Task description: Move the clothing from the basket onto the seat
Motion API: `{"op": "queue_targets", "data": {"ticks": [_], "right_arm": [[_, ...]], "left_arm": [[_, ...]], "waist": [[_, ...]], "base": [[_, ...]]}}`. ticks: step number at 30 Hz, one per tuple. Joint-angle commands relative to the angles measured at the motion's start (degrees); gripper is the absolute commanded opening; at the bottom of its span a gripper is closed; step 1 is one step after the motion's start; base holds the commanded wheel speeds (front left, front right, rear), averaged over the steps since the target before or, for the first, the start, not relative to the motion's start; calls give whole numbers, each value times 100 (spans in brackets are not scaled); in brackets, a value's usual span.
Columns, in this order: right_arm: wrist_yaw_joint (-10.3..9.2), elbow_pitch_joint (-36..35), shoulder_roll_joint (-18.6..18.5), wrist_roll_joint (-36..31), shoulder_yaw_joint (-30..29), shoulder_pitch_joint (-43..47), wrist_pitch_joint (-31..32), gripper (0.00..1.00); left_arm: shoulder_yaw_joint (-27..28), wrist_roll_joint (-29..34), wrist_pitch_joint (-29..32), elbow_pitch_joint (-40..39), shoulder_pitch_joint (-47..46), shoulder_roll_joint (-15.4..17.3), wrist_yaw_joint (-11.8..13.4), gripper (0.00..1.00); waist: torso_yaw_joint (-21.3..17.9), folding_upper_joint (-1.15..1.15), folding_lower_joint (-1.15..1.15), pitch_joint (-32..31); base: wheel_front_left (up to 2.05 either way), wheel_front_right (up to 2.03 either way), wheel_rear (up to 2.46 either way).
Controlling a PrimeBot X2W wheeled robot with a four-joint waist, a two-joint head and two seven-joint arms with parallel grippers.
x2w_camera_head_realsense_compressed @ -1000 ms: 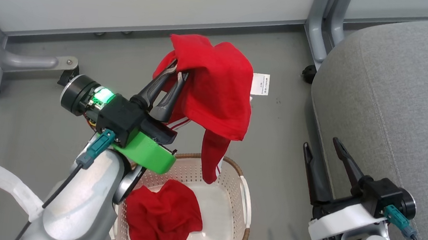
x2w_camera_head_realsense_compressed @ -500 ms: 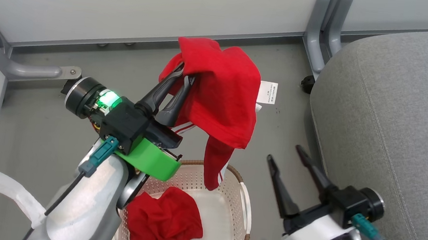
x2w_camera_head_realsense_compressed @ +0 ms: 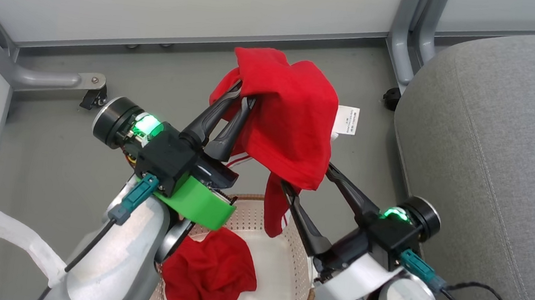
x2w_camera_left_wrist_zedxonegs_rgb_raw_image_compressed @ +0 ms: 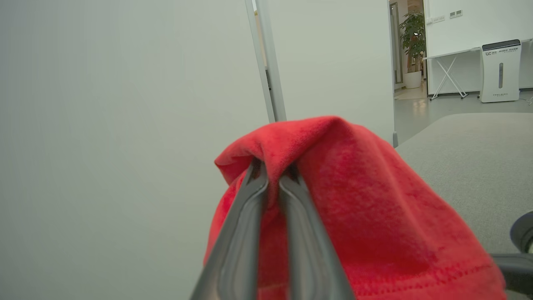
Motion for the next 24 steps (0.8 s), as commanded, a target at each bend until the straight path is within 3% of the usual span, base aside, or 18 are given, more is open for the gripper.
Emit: {"op": "queue_targets", "data": {"ticks": [1,10,20,21,22,24], "right_arm": [[-4,19,-20,-73,33,-117,-27,100],[-4,273,-21,-521,124,-617,-25,100],[-4,766,-19,-453,136,-1071,-20,100],[-4,822,-20,-412,160,-1090,-20,45],[-4,795,-18,-383,155,-1130,-20,4],[-4,870,-23,-314,122,-1134,-20,0]], "left_arm": [[-10,27,-22,-28,-57,-18,-15,0],[-97,5,-23,-63,-123,-71,-24,0],[-231,-51,-22,-86,-155,-121,-28,0],[-243,-63,-23,-84,-160,-119,-29,0],[-252,-75,-22,-81,-165,-118,-26,0],[-268,-84,-22,-71,-175,-118,-25,0]], "waist": [[17,53,0,32],[87,53,0,154],[147,53,0,275],[150,53,0,283],[152,53,0,290],[158,53,0,295]], "base": [[0,0,0],[0,0,0],[0,0,0],[0,0,0],[0,0,0],[0,0,0]]}}
